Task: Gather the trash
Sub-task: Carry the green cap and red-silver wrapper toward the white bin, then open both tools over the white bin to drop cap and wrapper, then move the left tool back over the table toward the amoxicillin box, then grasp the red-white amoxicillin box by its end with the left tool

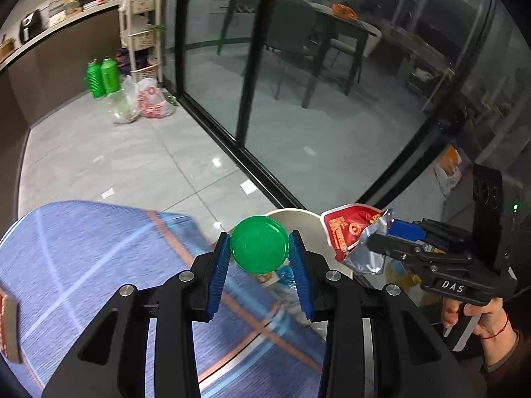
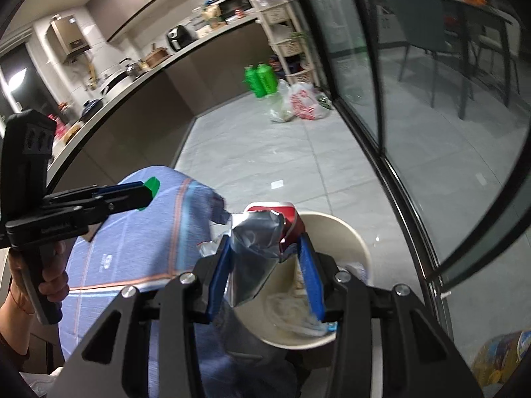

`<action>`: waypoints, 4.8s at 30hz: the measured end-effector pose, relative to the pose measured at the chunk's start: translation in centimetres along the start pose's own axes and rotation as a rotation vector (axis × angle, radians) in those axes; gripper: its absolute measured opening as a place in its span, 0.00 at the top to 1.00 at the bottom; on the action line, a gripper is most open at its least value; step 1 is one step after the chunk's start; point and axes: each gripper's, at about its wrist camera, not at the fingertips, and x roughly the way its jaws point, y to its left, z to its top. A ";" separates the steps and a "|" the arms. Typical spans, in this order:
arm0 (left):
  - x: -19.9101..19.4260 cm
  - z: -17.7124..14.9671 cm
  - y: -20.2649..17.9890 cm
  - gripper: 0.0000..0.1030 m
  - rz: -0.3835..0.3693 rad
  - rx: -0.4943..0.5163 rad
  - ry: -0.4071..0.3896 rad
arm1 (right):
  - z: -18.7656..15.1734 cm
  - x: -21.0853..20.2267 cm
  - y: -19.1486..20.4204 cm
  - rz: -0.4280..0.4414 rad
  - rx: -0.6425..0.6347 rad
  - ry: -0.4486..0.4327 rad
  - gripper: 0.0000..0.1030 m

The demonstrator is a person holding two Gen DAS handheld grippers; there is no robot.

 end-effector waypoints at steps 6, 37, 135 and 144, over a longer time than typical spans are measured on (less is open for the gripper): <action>3.5 0.8 -2.3 0.67 -0.017 0.021 0.044 | -1.7 1.1 -2.9 -0.027 0.025 0.038 0.60; 8.5 1.4 -2.1 0.08 0.027 0.004 0.053 | -3.8 6.2 -3.9 -0.012 -0.167 0.062 0.03; -14.0 -17.1 41.1 0.81 -0.205 -0.687 -0.026 | -4.8 25.9 45.4 0.321 -0.674 0.318 0.08; -13.4 -17.7 38.8 0.81 -0.237 -0.663 0.003 | -5.4 24.2 43.3 0.333 -0.663 0.297 0.18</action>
